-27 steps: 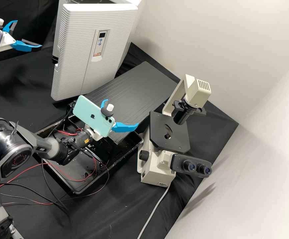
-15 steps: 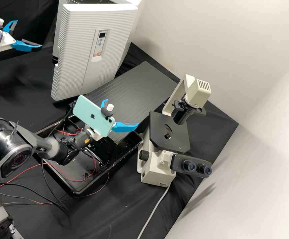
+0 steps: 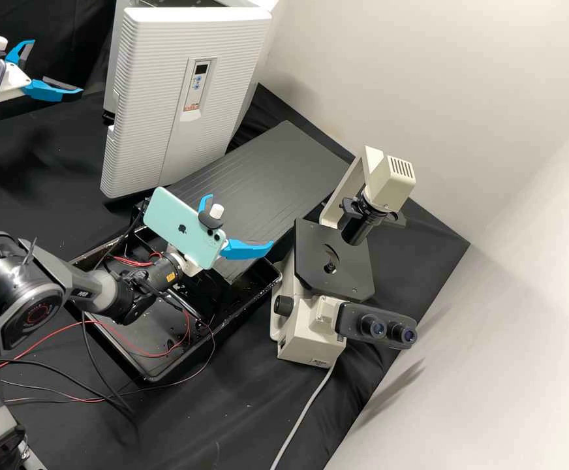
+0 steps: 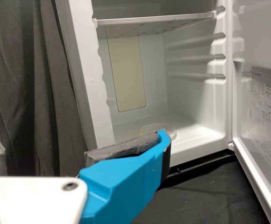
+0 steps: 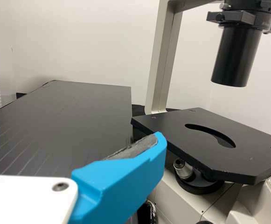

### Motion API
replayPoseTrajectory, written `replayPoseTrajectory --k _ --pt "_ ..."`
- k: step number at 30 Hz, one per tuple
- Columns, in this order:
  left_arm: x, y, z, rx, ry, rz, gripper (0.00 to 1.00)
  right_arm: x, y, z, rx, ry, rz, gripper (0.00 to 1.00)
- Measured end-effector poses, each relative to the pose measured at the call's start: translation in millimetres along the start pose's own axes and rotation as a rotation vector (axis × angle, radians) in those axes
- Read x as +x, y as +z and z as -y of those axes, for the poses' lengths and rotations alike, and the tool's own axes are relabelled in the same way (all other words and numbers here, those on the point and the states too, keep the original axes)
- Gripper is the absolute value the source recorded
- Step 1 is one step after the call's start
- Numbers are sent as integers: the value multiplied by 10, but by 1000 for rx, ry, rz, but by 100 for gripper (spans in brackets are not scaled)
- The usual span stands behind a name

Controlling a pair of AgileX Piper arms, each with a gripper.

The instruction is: Close the incubator door

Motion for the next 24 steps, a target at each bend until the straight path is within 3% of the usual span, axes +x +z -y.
replayPoseTrajectory --k 4,5,24 --pt "0 0 0 0 0 0 100 0 0 0 0 0 0 100" --pt "0 0 0 0 0 0 100 0 0 0 0 0 0 0" --pt "0 0 0 0 0 0 100 -2 -37 -40 0 44 -41 0"
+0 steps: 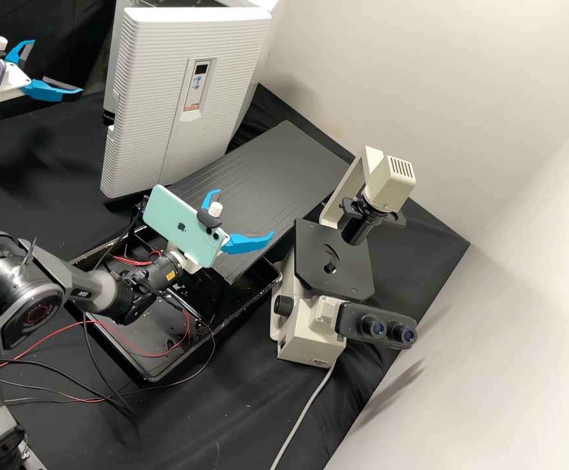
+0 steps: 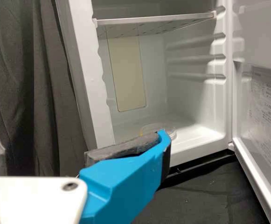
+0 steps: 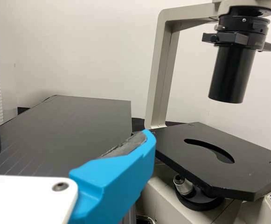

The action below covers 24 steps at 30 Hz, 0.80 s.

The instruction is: Close the incubator door

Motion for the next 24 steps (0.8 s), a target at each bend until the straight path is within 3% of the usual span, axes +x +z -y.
replayPoseTrajectory --k 12,24 --pt "0 0 0 0 0 0 100 12 -9 -11 0 4 -4 0" --pt "0 0 0 0 0 0 100 201 -187 -200 -5 77 -76 0"
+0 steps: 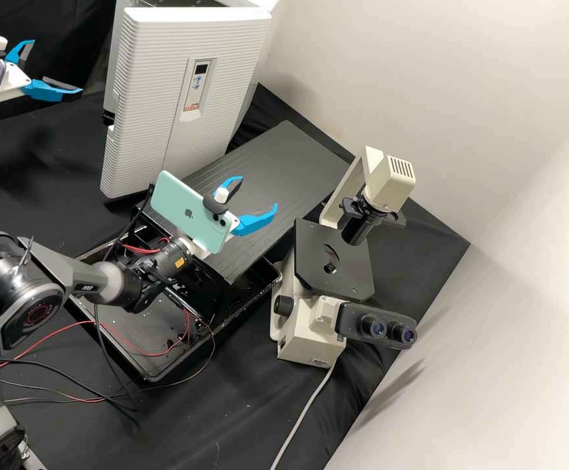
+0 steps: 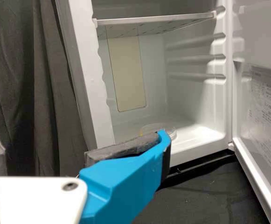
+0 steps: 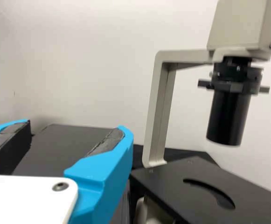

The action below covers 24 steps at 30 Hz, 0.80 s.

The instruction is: Close the incubator door

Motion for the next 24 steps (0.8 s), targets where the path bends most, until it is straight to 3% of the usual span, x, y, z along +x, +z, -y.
replayPoseTrajectory --k 10,17,24 --pt "0 0 0 0 0 0 100 188 -188 -49 -19 26 -77 0" --pt "0 0 0 0 0 0 100 516 -383 -25 -77 30 -130 0" --pt "0 0 0 0 0 0 100 750 -463 17 -113 9 -133 0"
